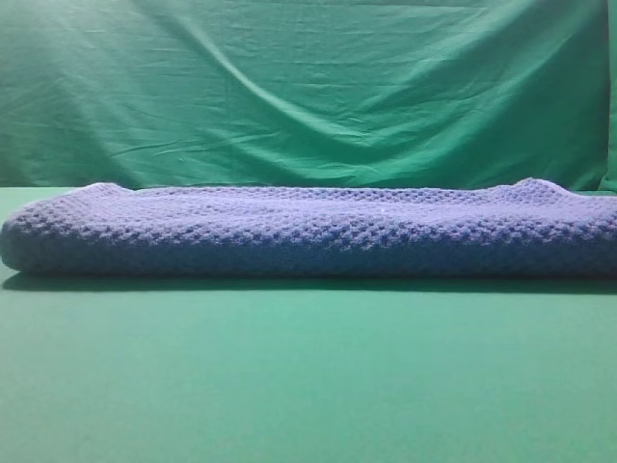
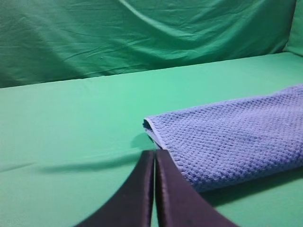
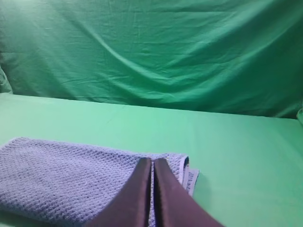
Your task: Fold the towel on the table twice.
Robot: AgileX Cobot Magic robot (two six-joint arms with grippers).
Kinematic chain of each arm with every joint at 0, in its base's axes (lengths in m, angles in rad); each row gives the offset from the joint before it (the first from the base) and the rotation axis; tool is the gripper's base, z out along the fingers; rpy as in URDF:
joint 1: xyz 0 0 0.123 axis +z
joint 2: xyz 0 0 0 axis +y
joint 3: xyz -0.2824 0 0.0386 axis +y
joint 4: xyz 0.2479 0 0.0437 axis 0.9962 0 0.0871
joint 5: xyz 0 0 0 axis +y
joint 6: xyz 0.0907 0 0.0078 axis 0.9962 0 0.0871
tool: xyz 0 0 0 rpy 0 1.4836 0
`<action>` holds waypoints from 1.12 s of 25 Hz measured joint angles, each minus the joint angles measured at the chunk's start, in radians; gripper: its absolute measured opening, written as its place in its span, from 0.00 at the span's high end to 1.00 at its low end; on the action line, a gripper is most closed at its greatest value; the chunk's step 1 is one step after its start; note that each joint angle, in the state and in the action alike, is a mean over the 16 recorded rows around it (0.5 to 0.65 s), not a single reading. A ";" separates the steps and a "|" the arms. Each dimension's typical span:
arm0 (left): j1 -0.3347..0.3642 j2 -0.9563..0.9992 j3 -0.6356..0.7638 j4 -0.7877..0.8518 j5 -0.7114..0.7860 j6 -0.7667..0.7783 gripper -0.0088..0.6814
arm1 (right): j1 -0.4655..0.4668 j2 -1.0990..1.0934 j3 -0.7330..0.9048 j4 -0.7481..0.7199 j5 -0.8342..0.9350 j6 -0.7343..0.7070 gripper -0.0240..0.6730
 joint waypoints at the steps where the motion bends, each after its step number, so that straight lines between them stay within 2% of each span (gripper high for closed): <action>1: 0.000 0.000 0.004 -0.004 -0.003 0.000 0.99 | 0.000 0.000 0.013 0.002 -0.005 0.000 0.97; 17: 0.000 0.001 0.049 -0.020 -0.005 0.000 0.99 | 0.000 0.000 0.110 0.009 0.125 0.007 0.97; 28: 0.000 0.004 0.091 0.034 0.054 0.002 0.99 | 0.000 0.000 0.165 0.002 0.093 0.011 0.97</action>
